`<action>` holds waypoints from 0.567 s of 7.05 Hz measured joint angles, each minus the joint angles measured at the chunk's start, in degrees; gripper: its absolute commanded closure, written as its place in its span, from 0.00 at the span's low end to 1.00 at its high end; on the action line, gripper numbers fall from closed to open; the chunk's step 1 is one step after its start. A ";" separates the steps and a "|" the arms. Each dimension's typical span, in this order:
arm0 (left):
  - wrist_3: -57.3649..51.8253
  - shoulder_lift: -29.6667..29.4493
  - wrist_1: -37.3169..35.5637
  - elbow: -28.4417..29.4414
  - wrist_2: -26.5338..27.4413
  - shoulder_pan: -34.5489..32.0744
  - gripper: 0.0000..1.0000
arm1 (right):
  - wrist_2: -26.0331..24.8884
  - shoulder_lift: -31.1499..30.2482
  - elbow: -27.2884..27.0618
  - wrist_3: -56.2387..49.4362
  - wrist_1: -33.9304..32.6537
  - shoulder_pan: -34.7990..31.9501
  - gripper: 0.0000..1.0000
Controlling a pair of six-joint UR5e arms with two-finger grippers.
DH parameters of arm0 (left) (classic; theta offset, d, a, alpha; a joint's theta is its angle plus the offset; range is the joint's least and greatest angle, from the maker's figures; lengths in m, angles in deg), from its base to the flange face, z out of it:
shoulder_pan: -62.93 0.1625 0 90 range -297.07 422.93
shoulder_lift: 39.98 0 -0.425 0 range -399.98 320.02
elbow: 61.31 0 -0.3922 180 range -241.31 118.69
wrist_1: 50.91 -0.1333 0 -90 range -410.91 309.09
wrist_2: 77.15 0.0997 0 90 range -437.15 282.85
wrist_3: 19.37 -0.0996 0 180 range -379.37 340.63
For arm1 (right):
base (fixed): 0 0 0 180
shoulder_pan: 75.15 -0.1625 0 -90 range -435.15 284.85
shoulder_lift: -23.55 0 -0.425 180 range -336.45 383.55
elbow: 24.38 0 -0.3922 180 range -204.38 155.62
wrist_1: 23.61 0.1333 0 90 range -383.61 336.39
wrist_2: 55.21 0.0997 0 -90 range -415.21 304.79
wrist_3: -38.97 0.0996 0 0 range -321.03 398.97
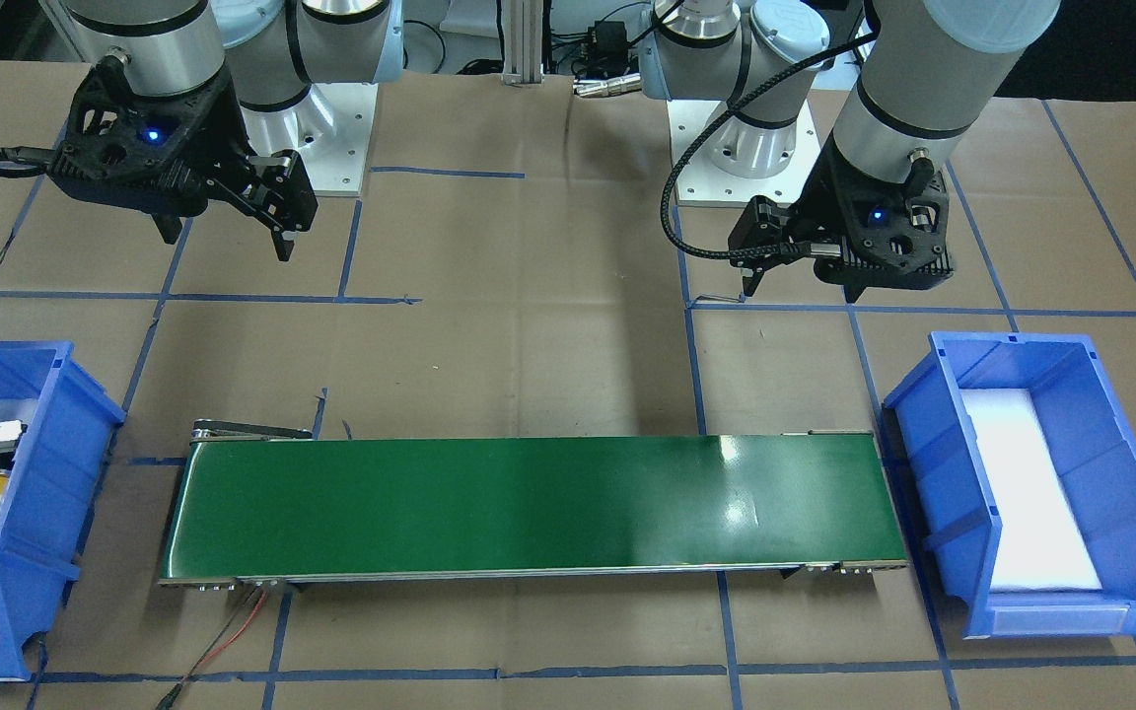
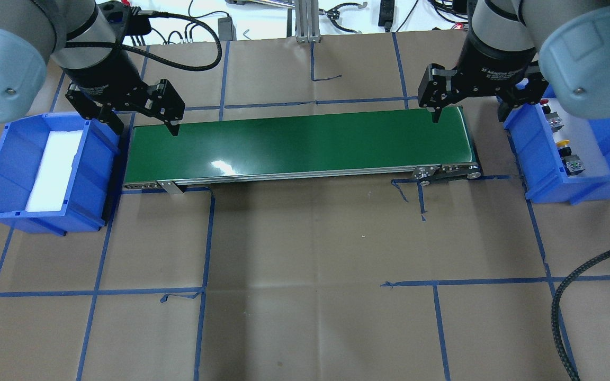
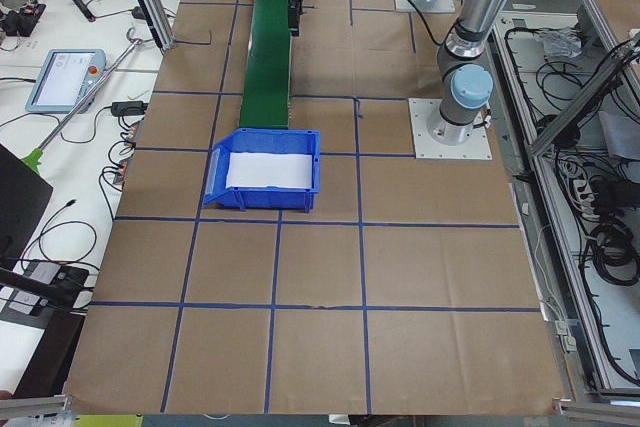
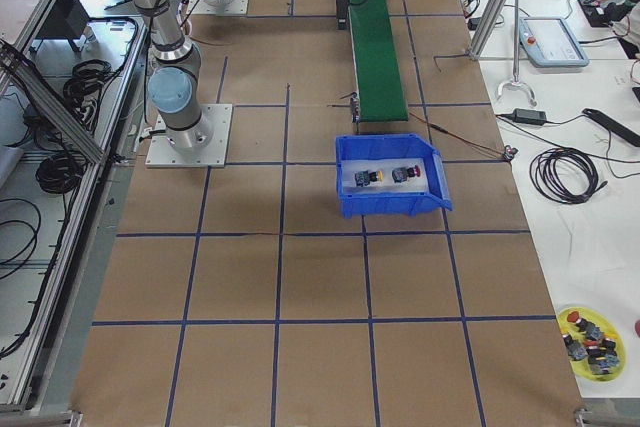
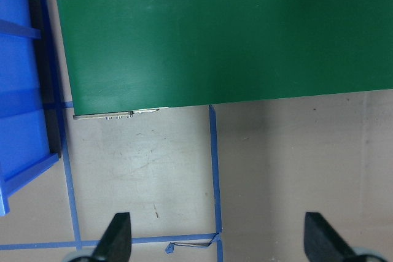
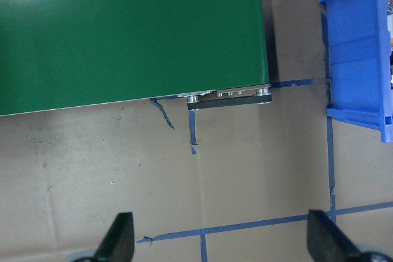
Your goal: Transport two buttons from left to right
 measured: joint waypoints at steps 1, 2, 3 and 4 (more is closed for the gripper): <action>0.00 0.00 0.00 -0.02 0.00 0.00 0.01 | 0.28 0.08 -0.05 0.10 -0.57 -0.03 0.00; 0.00 0.00 0.00 -0.02 0.00 0.00 0.01 | 0.92 0.24 -0.13 0.01 -1.44 -0.04 0.00; 0.00 0.00 0.02 -0.03 0.02 0.00 0.01 | 2.29 0.46 -0.15 -0.55 -1.89 -0.04 0.00; -0.03 0.00 0.08 -0.07 0.06 0.00 0.01 | 3.42 0.58 -0.15 -1.58 -2.16 -0.04 0.00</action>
